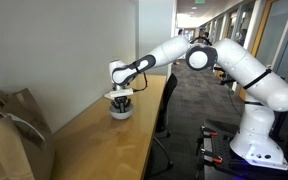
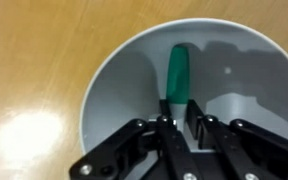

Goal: Take the pen out of the bowl and place it on the table

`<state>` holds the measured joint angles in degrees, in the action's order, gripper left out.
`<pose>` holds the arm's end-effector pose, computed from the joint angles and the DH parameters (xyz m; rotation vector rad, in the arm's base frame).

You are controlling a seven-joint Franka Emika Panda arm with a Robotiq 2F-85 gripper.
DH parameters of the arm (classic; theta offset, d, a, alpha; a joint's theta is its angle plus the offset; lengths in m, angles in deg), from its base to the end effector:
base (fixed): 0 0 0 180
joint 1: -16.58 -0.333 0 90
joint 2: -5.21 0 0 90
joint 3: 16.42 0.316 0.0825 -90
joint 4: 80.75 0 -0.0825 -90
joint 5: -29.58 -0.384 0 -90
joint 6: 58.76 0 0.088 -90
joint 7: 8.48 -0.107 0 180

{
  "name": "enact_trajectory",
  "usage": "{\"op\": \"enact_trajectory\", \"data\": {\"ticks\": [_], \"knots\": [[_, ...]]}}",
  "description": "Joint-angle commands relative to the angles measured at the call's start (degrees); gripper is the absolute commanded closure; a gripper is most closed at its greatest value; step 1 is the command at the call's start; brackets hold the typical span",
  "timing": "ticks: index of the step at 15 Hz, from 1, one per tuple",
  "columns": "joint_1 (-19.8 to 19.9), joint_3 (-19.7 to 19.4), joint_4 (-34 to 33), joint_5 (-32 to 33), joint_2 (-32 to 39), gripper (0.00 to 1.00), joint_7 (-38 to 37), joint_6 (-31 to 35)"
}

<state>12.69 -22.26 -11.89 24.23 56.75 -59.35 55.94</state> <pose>0.7490 0.0006 0.2286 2.7710 -1.3910 -0.1352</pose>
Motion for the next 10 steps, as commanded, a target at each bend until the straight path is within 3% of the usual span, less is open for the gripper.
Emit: {"op": "enact_trajectory", "data": {"ticks": [1, 10], "knots": [[-0.33, -0.61, -1.26, 0.4, 0.13, 0.98, 0.9, -1.47], [-1.25, -1.2, 1.81, 1.82, -5.92, 0.95, 0.25, -2.15]]}}
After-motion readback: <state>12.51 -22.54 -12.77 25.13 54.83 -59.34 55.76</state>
